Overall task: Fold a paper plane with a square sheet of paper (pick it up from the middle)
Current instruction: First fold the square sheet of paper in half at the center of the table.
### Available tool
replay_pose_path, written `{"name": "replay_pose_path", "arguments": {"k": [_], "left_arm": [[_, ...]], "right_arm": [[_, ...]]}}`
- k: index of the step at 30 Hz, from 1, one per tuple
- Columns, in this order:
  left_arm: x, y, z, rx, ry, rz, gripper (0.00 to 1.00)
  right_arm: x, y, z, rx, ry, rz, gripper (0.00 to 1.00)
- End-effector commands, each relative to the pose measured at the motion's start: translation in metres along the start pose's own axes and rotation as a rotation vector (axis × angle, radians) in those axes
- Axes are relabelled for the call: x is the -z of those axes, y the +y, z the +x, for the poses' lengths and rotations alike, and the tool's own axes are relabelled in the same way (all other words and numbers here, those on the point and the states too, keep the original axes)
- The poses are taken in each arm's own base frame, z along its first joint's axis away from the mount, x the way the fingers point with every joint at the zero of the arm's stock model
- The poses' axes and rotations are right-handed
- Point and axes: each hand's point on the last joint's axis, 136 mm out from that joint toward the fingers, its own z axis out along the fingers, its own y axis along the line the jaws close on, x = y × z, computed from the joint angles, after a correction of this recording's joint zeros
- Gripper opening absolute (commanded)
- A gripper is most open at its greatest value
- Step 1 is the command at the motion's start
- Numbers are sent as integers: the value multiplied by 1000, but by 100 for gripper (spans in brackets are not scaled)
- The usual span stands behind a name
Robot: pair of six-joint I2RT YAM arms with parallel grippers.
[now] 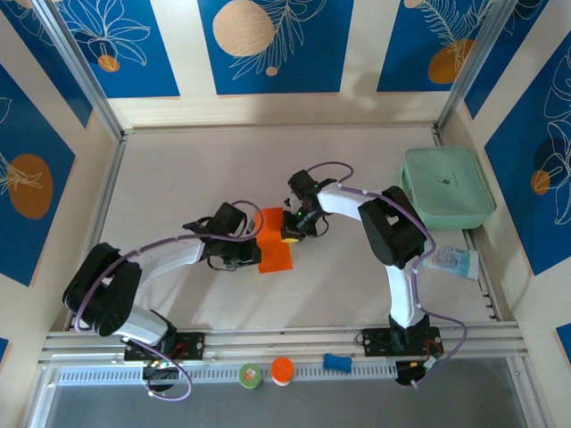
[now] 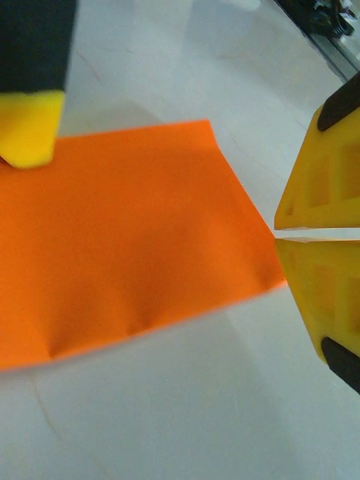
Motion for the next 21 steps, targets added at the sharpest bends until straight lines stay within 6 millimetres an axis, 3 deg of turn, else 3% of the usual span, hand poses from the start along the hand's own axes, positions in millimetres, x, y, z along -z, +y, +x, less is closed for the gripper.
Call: {"name": "replay_pose_path", "arguments": {"k": [1, 6, 9, 12, 14, 16, 21], "left_arm": [[-14, -15, -5, 6, 11, 36, 12], [-30, 8, 15, 29, 88, -42, 12], [-34, 31, 38, 68, 156, -104, 12], [-29, 56, 68, 113, 233, -179, 12], [-18, 61, 75, 102, 244, -212, 12], [-4, 54, 67, 60, 215, -214, 12], [22, 10, 9, -31, 38, -129, 12]], "right_arm": [[-39, -98, 29, -129, 87, 329, 7], [-40, -98, 29, -130, 88, 327, 7], [-40, -98, 29, -128, 91, 325, 7], [-39, -97, 28, -123, 89, 326, 7], [-39, -98, 27, -124, 87, 328, 7], [-38, -99, 27, -123, 82, 337, 7], [-38, -102, 26, -123, 79, 347, 7]]}}
